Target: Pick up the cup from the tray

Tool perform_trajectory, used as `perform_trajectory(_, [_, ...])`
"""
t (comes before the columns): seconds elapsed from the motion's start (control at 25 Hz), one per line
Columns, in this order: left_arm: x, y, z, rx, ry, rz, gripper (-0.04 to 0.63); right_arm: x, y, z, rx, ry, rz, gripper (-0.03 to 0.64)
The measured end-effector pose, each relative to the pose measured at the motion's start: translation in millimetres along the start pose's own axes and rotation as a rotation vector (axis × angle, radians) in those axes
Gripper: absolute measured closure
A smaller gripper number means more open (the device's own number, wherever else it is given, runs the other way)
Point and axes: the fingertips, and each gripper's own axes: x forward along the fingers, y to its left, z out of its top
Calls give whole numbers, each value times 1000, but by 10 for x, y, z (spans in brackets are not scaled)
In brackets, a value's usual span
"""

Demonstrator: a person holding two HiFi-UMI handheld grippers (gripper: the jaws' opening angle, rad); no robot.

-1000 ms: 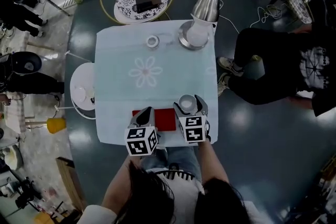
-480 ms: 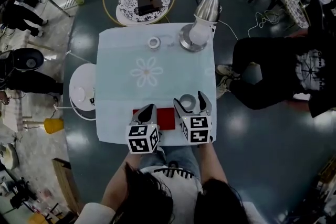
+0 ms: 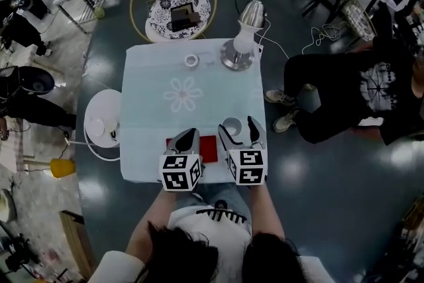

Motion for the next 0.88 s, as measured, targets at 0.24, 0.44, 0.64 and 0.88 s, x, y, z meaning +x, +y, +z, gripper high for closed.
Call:
perform_trajectory(0.24, [-145,-147,-5,21,-33,-23,594,-270,85,41,-18,-32,-1,255])
perform_trajectory(0.44, [-250,-268,0,38,-59,-43,594,-437,171,50,-34,-49,-5,335])
perform_trajectory(0.64, [-384,-315,-41,48,-80,-52,594,-569,328,31,-50,-69,0,399])
perform_trajectory(0.88, [-629,-365,-65,45,-127,-70,594,-794,403,1,-26,-97,-42,560])
